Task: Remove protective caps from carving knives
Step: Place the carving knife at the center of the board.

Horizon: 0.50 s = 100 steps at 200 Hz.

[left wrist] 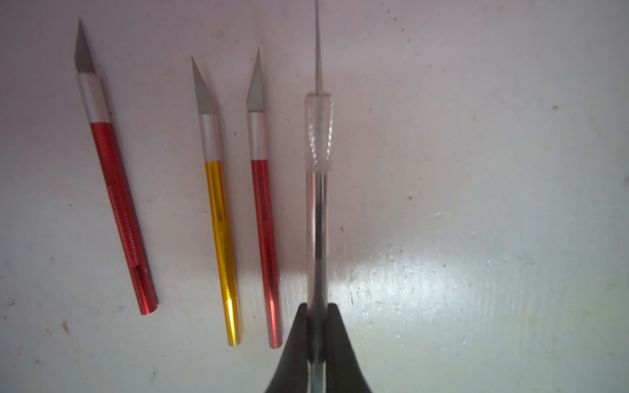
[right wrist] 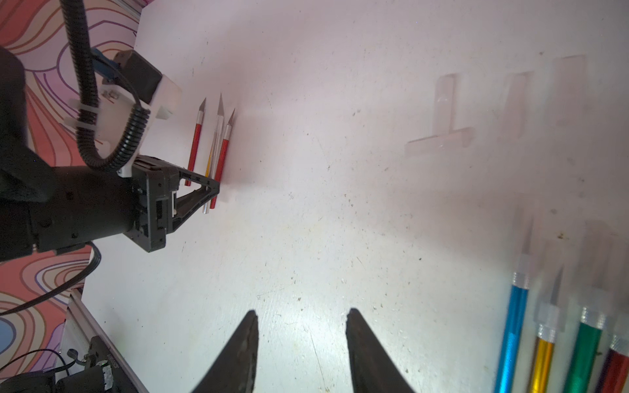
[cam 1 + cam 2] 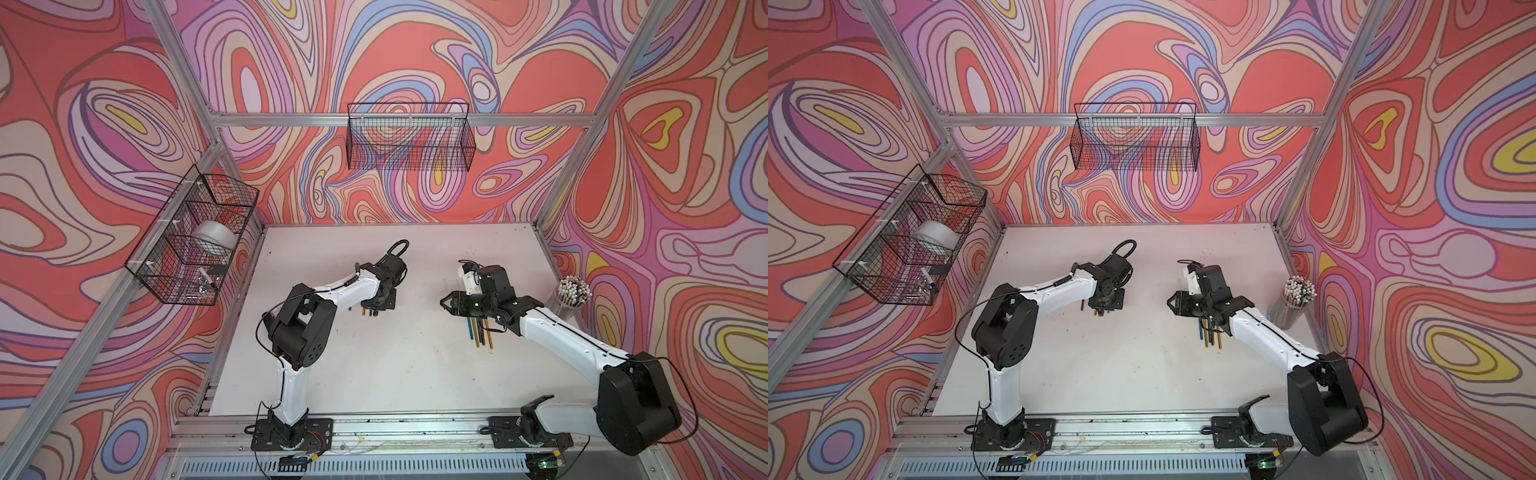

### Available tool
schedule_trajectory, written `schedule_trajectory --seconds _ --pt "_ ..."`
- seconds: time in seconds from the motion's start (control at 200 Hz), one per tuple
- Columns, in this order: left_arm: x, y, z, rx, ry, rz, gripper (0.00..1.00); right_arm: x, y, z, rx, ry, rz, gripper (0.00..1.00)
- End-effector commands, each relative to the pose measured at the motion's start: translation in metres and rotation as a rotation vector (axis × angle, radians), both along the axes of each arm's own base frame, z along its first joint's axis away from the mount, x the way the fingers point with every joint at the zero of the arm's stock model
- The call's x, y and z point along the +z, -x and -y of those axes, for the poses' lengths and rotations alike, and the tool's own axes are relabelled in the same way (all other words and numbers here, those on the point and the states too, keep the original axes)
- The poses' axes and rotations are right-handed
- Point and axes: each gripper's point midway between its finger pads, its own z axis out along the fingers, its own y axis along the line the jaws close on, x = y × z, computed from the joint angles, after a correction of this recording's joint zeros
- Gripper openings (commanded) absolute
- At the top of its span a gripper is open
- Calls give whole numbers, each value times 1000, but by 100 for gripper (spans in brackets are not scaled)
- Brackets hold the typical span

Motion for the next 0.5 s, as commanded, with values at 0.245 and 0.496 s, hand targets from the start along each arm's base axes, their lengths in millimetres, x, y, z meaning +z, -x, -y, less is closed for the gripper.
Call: schedule_trajectory --seconds 0.245,0.496 --pt "-13 -1 -12 -3 -75 -36 8 1 0 2 -3 7 -3 45" --pt "-18 -2 -11 -4 -77 -46 14 0 1 2 -4 10 -8 45"
